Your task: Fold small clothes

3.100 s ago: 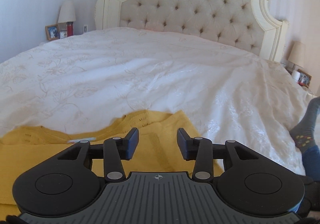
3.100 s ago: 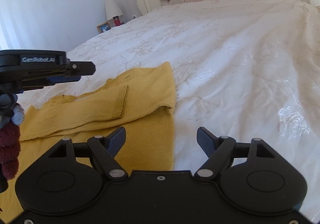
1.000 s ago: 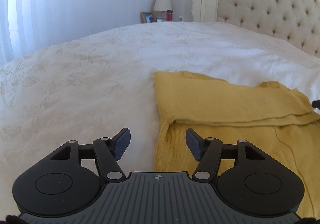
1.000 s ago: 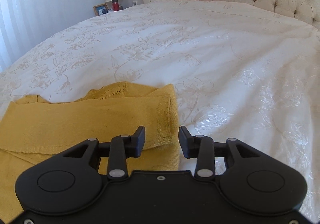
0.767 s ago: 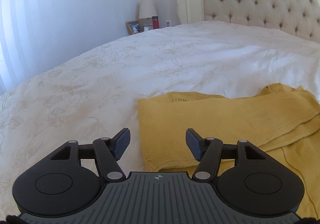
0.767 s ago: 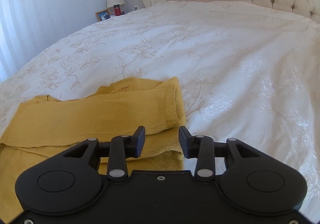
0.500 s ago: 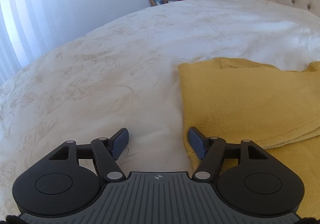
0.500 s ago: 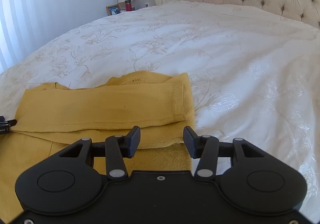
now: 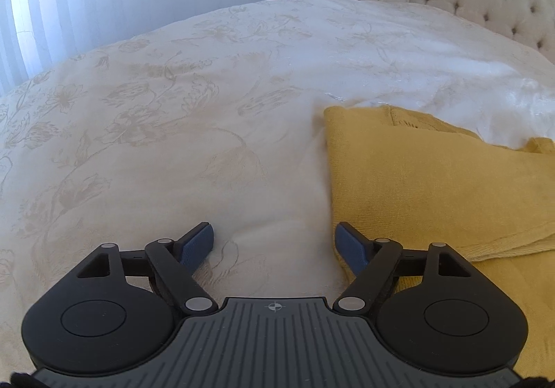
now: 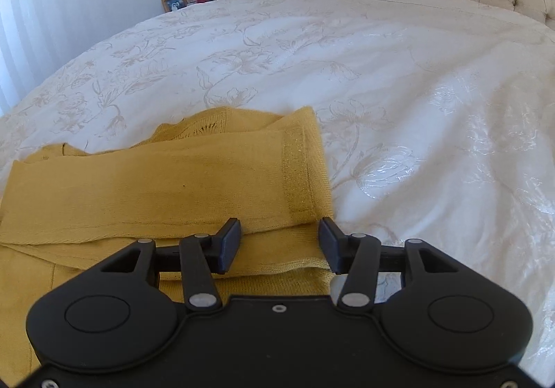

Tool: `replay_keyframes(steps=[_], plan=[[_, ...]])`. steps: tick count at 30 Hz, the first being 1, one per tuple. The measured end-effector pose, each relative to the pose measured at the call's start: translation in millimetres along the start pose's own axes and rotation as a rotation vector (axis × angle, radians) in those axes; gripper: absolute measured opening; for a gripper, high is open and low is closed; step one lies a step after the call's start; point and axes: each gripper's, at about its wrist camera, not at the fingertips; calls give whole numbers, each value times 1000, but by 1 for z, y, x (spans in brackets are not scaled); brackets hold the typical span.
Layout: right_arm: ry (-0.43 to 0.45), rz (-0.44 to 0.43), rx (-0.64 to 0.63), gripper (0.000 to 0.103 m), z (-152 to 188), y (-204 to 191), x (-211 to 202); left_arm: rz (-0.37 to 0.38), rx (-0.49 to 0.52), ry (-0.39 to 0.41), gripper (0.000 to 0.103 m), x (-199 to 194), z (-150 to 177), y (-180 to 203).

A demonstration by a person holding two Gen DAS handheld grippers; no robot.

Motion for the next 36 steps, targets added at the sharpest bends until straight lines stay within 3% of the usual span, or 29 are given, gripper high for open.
replay_keyframes(steps=[4,8,18,21,29,31,35,36], plan=[[23,-23,-3,60,8,12,-41,53,-17,-17,75,-37,13,2],[-9,-43,4,62,29,27,-80,107,34,-65,76,-75,43,11],[-250,-57,16,64,105,60,-147,207,54,-198,76,-145,115,19],[-324,-53,7,69,122,64,-159,213,56,-215,76,-159,130,24],[-421,-64,-37,69,148,67,-184,223,20,-237,77,-179,160,31],[-424,-72,-31,69,150,70,-187,214,40,-231,81,-181,168,35],[-416,-80,13,69,152,77,-187,203,93,-230,103,-177,180,46],[-415,-77,20,69,153,77,-185,191,99,-225,103,-176,182,49]])
Point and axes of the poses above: each gripper's, at about its wrist camera, not at the fingertips, and x roughly the way its jaws point, y to its right, z to its underside, and after that the axes turned 13 degrees about z, right-handed
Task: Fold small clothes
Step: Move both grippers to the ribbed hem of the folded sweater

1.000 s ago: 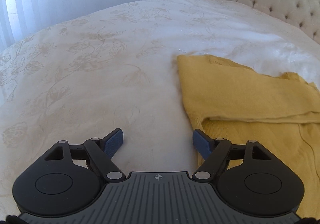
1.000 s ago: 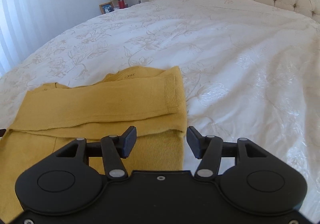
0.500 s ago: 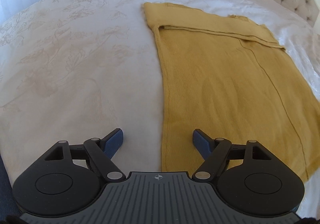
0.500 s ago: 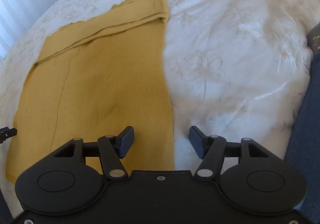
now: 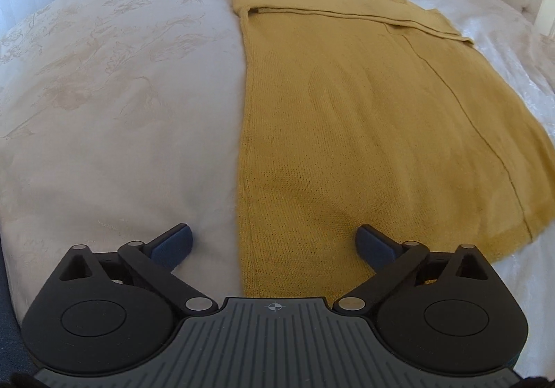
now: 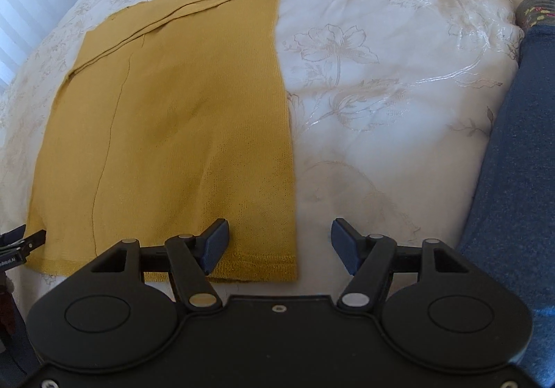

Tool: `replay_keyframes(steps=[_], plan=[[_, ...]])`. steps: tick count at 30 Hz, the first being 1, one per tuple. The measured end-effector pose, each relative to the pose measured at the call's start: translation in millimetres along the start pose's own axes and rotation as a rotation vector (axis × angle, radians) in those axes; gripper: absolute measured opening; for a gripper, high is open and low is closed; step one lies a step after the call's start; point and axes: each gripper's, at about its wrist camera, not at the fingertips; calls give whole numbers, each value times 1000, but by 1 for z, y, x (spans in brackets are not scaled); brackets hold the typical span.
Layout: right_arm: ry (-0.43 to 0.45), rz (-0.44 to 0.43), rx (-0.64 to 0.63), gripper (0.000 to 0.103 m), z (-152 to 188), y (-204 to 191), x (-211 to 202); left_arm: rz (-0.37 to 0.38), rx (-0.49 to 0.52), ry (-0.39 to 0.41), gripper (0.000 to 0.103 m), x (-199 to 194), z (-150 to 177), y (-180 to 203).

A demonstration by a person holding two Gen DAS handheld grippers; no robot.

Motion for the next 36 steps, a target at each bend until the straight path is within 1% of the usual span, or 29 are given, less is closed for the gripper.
replay_keyframes(steps=[2,4,7,8,9,11,13,20,25,27,28,30,32,36], plan=[[-13,-1,12,71,0,0,5,-22,6,20,103,1,4,4],[-28,-3,6,76,1,-2,9,-23,-3,41,103,1,7,4],[-55,12,-51,86,0,-12,15,-16,-2,57,103,0,9,3],[-64,19,-81,92,-1,-17,17,-16,1,58,103,0,9,3],[-72,25,-108,96,-1,-22,19,-16,2,59,103,-1,10,3],[-91,49,-173,98,-2,-31,22,-16,3,57,103,-1,10,4],[-99,65,-209,98,-2,-36,24,-11,7,50,103,-1,10,4],[-95,-4,-142,98,-1,-23,20,19,3,15,102,-9,15,6],[-95,-2,-144,99,0,-25,22,36,-25,6,100,-16,17,6],[-98,2,-148,99,0,-27,23,49,-40,25,81,-22,18,6],[-98,1,-147,99,0,-28,23,56,-44,32,77,-24,19,7],[-100,-2,-144,100,-5,-27,24,100,-52,38,53,-28,19,7],[-101,-6,-139,100,-6,-30,25,125,-74,39,49,-30,20,6],[-103,-9,-140,101,-6,-30,27,116,-101,39,50,-26,20,5]])
Point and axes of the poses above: each gripper's, at about its wrist camera, not at the fingertips, and x roughly the way its jaws point, y to its right, z to its underside, and after that the axes turned 13 degrees about z, right-handed
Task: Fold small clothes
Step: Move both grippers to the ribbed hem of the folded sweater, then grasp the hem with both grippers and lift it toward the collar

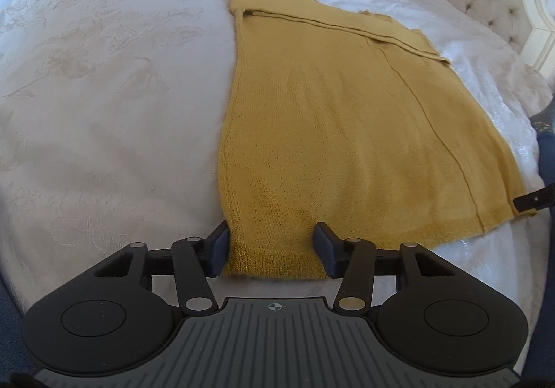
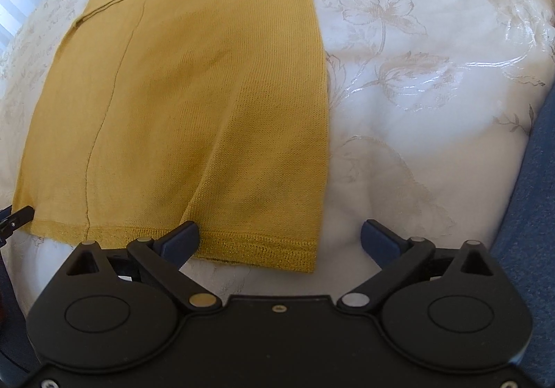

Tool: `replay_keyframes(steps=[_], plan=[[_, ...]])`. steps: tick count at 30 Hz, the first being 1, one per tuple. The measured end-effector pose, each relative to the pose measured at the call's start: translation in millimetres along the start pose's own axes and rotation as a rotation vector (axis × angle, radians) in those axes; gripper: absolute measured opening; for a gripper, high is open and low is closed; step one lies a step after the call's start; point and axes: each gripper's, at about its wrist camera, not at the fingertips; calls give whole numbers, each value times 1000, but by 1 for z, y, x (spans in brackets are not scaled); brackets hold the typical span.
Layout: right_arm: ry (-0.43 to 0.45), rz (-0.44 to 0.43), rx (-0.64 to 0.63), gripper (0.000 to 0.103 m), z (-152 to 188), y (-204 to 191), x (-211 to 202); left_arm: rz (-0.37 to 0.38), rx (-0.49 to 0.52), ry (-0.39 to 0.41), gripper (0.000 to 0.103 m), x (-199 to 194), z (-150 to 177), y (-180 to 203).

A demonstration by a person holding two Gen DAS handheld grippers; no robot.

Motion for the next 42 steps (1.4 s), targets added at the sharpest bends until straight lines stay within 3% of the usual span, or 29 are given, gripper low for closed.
replay_keyframes(steps=[3,7,11,16,19,22,23,25,26,31,36,42], plan=[[-1,-8,2,101,1,6,-2,-9,-18,1,52,3,-2,0],[19,-22,21,97,6,10,-6,-31,37,-17,57,7,-1,7],[78,-74,88,72,15,23,-15,-39,59,-22,59,10,-1,10],[114,-112,203,64,18,41,-21,-26,53,-15,59,8,-1,7],[69,-107,187,55,15,37,-14,-27,47,-9,56,7,0,8],[55,-70,105,55,10,21,-12,-28,51,6,38,2,1,7],[55,-61,80,54,10,17,-13,-23,48,12,27,0,1,6],[62,-65,51,35,12,14,-15,1,30,25,13,-4,0,2],[64,-83,50,15,13,15,-15,14,16,30,9,-6,-1,0],[141,-122,85,14,17,20,-26,52,-47,80,6,-17,-7,-6],[275,-163,156,14,24,34,-46,71,-40,151,6,-32,-21,-1],[374,-209,217,14,19,36,-63,97,-18,248,6,-45,-50,8]])
Point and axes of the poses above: each gripper's, at about its wrist camera, not at the fingertips, and x roughly the way its jaws point, y to its right, z to its underside, and after that the axes turned 13 degrees about z, right-handed
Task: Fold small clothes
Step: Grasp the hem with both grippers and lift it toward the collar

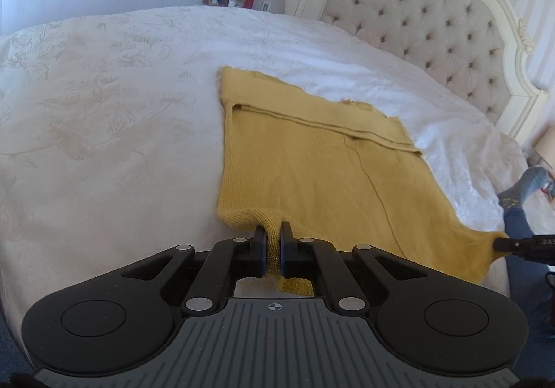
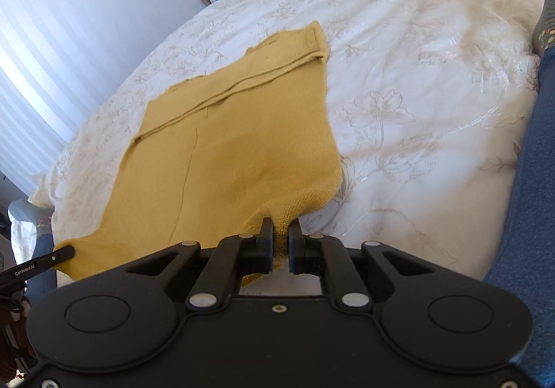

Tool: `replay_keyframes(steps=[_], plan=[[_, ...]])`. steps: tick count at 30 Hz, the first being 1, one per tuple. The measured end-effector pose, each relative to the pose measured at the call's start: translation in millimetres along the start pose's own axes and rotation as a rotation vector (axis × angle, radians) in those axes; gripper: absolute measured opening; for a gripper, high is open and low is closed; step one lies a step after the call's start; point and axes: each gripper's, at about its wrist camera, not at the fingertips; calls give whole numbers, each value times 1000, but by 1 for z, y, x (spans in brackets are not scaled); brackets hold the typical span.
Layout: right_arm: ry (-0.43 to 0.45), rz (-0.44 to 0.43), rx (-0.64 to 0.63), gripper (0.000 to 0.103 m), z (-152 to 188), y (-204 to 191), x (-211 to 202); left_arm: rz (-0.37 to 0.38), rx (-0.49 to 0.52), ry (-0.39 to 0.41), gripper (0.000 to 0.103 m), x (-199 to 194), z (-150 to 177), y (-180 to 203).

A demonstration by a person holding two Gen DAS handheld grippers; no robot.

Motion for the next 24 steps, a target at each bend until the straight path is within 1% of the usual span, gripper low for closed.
replay_keyframes(steps=[6,11,16,20,24], plan=[[90,-48,12,14,-29,-14,-1,21,18,93,6,6,-37,2],[155,-83,29,14,-63,-20,12,34,22,137,6,20,-66,-5],[220,-70,17,14,-101,-28,33,36,55,165,6,40,-99,-12],[259,-49,35,14,-135,-33,54,51,32,189,6,64,-130,-25],[283,-24,54,14,-166,-36,85,54,11,189,6,95,-155,-38]])
Point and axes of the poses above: each gripper's, at about its wrist camera, not at the fingertips, and x roughly the way its jaws point, y to its right, z to its underside, and after that the axes turned 13 degrees about z, right-handed
